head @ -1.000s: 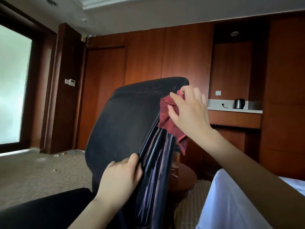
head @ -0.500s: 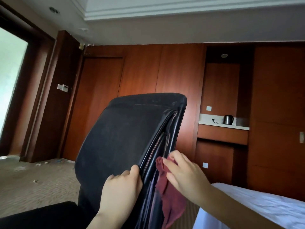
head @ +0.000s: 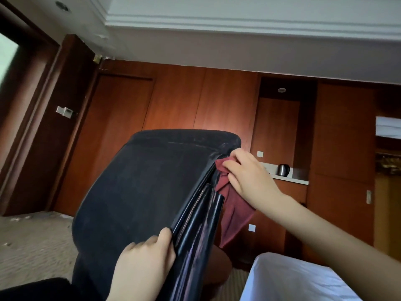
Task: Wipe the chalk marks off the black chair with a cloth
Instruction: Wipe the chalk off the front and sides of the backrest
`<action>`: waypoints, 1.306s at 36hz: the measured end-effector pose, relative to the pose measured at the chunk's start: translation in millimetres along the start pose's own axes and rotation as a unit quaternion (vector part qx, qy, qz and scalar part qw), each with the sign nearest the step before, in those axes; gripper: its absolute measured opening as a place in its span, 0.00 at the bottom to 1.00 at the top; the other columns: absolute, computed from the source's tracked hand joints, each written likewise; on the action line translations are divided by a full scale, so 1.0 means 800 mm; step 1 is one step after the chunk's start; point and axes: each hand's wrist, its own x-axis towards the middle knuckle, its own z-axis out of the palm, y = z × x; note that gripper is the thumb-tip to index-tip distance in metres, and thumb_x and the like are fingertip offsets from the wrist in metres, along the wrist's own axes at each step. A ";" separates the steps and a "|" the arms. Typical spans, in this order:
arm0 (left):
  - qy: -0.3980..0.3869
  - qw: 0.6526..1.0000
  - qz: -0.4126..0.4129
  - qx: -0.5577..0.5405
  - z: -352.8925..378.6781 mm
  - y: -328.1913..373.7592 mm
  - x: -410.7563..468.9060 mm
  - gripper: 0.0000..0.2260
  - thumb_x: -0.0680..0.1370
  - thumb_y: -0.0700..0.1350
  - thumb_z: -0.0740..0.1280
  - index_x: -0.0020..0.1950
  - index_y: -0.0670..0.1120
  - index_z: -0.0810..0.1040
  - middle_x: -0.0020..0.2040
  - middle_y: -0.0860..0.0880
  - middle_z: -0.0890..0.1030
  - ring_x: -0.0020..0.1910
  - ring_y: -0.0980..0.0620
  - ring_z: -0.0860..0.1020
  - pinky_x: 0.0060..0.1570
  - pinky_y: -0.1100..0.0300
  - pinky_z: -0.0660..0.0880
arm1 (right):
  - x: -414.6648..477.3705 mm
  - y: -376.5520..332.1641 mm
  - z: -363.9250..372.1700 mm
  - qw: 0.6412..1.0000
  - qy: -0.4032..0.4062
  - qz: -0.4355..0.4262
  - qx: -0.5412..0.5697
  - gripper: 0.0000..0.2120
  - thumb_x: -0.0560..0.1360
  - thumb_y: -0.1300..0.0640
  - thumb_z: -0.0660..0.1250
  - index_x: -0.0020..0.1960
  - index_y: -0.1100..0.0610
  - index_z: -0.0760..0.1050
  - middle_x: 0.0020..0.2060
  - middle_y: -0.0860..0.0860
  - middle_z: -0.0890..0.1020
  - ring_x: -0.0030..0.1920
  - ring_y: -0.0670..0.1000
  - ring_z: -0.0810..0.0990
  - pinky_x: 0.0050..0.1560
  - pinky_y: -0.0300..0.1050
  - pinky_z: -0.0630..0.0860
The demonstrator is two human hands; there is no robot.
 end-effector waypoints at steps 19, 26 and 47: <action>-0.052 0.999 0.002 0.011 -0.016 0.001 0.000 0.10 0.69 0.49 0.57 0.31 0.46 0.70 0.19 0.50 0.67 0.15 0.47 0.68 0.21 0.63 0.57 | -0.013 -0.003 0.015 0.998 0.021 -0.045 -0.039 0.06 0.70 0.67 0.67 0.46 0.63 0.79 0.43 0.58 0.76 0.40 0.58 0.75 0.32 0.50 0.76; -0.106 0.994 -0.010 -0.002 -0.029 0.003 0.002 0.08 0.70 0.50 0.56 0.33 0.48 0.67 0.19 0.50 0.69 0.15 0.48 0.68 0.26 0.64 0.41 | -0.088 -0.050 0.039 0.992 0.039 -0.116 -0.032 0.13 0.71 0.62 0.58 0.48 0.62 0.80 0.42 0.55 0.77 0.38 0.54 0.71 0.34 0.46 0.72; -0.154 0.987 -0.044 -0.024 -0.033 0.006 0.002 0.12 0.69 0.48 0.63 0.36 0.51 0.59 0.20 0.51 0.67 0.16 0.50 0.66 0.27 0.69 0.40 | -0.027 -0.015 0.029 0.988 0.050 -0.109 -0.096 0.10 0.75 0.62 0.59 0.45 0.61 0.79 0.41 0.57 0.77 0.37 0.56 0.72 0.36 0.47 0.64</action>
